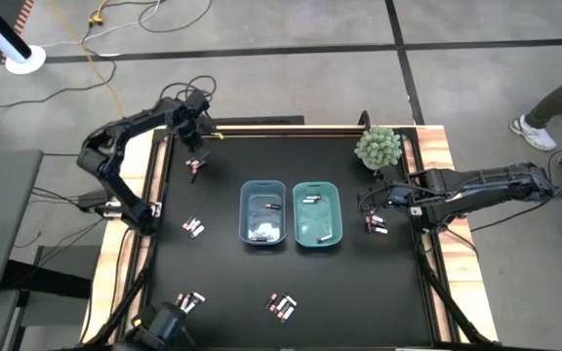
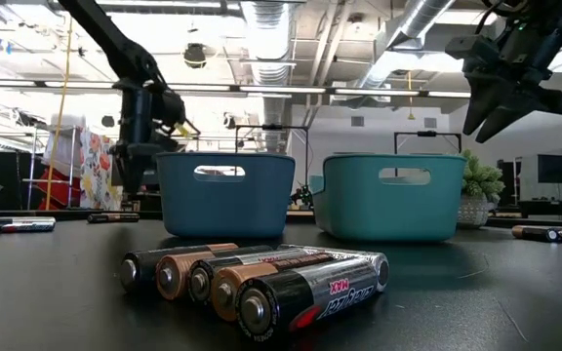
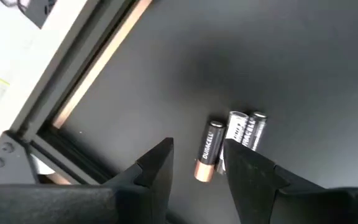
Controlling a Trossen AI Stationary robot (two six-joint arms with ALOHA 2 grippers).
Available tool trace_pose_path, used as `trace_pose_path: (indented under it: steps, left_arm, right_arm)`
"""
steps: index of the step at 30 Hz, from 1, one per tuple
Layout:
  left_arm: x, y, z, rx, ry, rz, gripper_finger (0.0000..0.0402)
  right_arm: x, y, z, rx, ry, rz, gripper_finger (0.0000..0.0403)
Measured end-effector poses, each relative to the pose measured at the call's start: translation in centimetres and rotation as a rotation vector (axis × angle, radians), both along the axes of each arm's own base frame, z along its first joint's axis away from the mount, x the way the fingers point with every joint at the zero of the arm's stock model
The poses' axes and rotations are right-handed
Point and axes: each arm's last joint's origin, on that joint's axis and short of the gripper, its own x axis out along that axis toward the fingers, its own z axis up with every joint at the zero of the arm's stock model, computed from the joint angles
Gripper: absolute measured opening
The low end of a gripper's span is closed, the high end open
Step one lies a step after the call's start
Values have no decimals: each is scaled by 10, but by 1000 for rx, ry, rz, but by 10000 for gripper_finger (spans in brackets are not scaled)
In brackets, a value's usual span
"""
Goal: Sort batteries
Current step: Put the black battery into the blue bin
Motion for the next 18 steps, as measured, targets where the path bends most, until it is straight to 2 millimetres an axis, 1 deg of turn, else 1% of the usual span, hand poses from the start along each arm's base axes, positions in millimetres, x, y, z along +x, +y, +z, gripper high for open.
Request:
trace_pose_path:
  steps: [4, 12, 18]
  left_arm:
    - [-1, 4, -10, -45, 8, -12, 137]
    - [-8, 11, -21, -85, 31, -26, 137]
    - [-11, 9, -33, -142, 65, -57, 133]
  right_arm:
    - [0, 0, 0, 0, 0, 0, 127]
    - [0, 0, 0, 0, 0, 0, 127]
    - [0, -2, 0, 0, 0, -11, 127]
